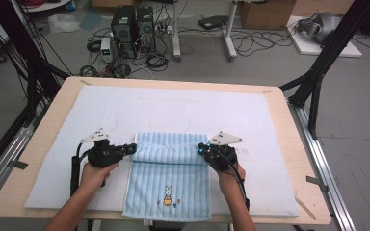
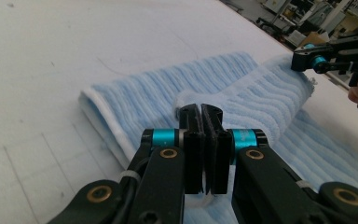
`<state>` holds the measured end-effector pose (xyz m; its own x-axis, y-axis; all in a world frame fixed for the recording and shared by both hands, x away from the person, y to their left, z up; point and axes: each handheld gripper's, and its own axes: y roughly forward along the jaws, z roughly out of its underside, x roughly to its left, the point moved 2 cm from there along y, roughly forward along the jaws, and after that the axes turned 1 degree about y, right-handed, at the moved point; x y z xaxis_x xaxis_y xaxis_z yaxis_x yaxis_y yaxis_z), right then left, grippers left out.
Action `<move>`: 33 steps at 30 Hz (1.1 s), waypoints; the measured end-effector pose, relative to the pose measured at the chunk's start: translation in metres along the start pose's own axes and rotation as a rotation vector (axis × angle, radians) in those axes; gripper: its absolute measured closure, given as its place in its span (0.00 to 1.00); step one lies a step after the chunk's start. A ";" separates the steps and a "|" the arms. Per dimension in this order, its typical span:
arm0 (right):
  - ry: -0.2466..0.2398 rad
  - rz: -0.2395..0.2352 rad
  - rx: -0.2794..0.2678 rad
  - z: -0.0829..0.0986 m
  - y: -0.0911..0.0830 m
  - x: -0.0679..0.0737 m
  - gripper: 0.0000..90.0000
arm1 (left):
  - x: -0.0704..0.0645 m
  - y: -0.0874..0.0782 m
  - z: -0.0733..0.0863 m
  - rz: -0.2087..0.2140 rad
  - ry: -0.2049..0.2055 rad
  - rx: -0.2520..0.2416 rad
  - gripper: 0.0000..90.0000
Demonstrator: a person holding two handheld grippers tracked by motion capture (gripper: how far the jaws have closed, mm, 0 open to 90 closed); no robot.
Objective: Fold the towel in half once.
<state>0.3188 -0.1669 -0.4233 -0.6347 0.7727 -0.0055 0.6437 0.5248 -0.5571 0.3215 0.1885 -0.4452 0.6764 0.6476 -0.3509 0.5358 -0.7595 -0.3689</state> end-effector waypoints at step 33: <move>0.071 -0.048 -0.006 0.023 -0.030 0.010 0.79 | -0.007 -0.034 0.015 -0.110 -0.034 0.004 0.68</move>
<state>0.2835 -0.1830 -0.4255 -0.6335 0.7696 0.0802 0.6157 0.5641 -0.5502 0.2909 0.2102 -0.4434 0.5956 0.7292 -0.3370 0.6041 -0.6831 -0.4104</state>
